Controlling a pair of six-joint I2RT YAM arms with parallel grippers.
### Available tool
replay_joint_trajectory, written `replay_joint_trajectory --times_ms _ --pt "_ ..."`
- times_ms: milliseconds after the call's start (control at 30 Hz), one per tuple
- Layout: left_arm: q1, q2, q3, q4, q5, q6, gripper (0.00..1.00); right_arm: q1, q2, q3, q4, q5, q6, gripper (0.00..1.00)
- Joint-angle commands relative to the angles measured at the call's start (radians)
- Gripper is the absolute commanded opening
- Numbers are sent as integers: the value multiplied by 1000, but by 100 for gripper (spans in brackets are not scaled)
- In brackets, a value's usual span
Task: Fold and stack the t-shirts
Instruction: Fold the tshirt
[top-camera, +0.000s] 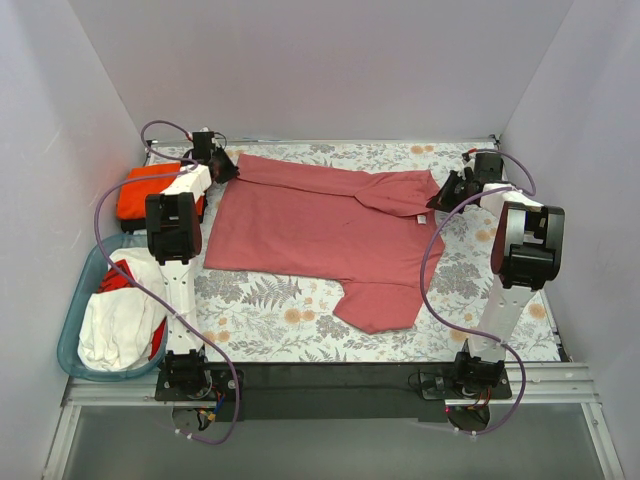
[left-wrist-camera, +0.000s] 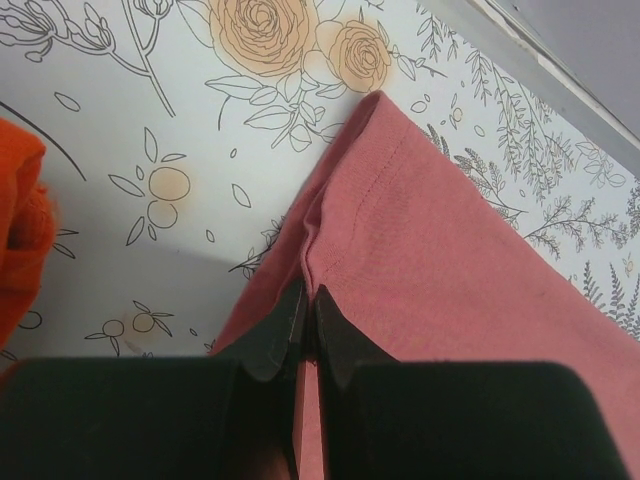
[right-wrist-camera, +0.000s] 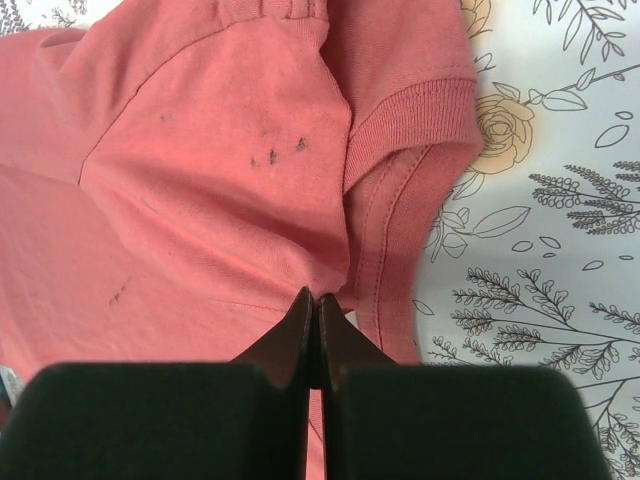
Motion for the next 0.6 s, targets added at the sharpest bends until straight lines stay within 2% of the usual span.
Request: replay_joint_trajectory --times_ms 0,100,133,200,233,400,467,567 --pt "10 -40 -14 -16 -53 27 0 -7 -29 0 2 5 -16 10" --pt "10 -67 -35 -17 -59 27 16 -7 -53 8 -19 -10 -23 22" --pt "6 -79 -45 -16 -62 24 21 -7 -64 5 -27 -7 -25 33" --pt "3 -107 -68 -13 -79 30 29 -5 -107 -6 -31 11 -32 42" --pt "3 -138 -74 -14 -87 36 32 -5 -122 -9 -41 31 -38 50" --pt "-9 -221 -106 -16 -140 56 54 18 -208 -11 -54 91 -63 54" --pt "-47 -257 -120 -23 -161 73 58 33 -231 -14 -56 111 -83 54" --pt "-75 -310 -144 -37 -216 88 58 82 -231 -8 -55 64 -101 50"
